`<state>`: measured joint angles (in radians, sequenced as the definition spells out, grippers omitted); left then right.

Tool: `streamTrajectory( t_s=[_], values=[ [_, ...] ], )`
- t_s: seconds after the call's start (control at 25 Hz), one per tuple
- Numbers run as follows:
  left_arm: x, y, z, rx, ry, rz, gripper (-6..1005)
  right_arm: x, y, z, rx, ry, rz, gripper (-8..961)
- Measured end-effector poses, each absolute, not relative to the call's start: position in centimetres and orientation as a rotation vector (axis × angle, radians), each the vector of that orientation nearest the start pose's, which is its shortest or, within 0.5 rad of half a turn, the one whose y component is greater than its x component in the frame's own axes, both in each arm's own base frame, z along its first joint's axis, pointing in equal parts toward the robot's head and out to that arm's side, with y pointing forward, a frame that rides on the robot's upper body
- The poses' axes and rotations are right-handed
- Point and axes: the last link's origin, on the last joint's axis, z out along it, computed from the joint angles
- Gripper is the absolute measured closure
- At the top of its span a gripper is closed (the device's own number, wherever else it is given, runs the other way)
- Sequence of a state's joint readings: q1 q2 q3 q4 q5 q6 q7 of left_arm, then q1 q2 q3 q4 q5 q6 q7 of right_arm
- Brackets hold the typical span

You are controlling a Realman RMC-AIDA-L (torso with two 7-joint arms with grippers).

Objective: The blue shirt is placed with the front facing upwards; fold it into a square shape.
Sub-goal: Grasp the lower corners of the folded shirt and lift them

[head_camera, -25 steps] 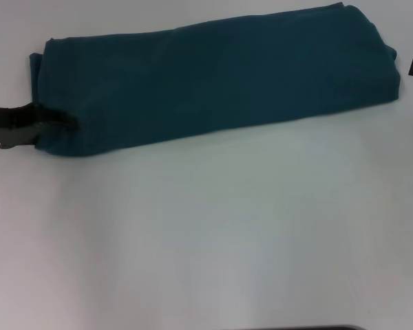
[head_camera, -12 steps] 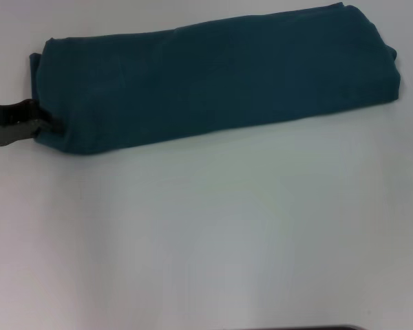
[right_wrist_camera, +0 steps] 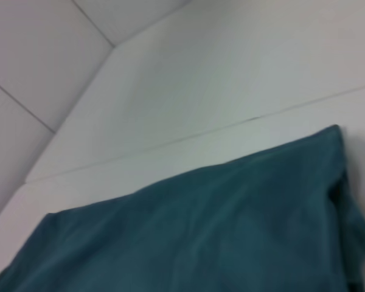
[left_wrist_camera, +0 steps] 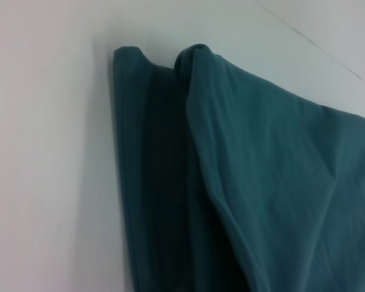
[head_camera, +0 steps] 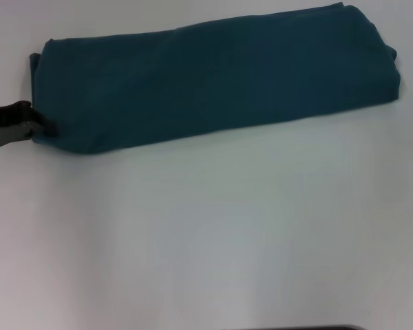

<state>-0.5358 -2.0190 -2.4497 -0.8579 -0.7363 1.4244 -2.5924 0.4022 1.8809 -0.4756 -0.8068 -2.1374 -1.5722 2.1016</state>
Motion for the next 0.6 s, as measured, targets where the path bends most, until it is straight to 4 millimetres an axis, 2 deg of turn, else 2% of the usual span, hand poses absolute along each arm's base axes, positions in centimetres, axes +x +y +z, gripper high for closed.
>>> streamTrajectory(
  t_s=[0.12, 0.28, 0.44, 0.6],
  values=[
    [-31.2, 35.0, 4.9, -2.013, -1.923, -0.265, 988, 35.4, 32.0, 13.2, -2.09, 1.533, 0.542, 38],
    [-30.8, 34.8, 4.8, -2.041, -1.935, -0.257, 987, 35.1, 34.0, 12.9, -2.062, 1.574, 0.406, 38],
    [-30.5, 34.8, 4.9, -2.055, -1.936, -0.264, 986, 32.9, 36.9, 12.4, -2.093, 1.565, 0.295, 39],
    [-30.3, 34.8, 4.8, -2.061, -1.929, -0.271, 986, 30.5, 39.5, 11.0, -2.143, 1.515, 0.2, 39]
  ],
)
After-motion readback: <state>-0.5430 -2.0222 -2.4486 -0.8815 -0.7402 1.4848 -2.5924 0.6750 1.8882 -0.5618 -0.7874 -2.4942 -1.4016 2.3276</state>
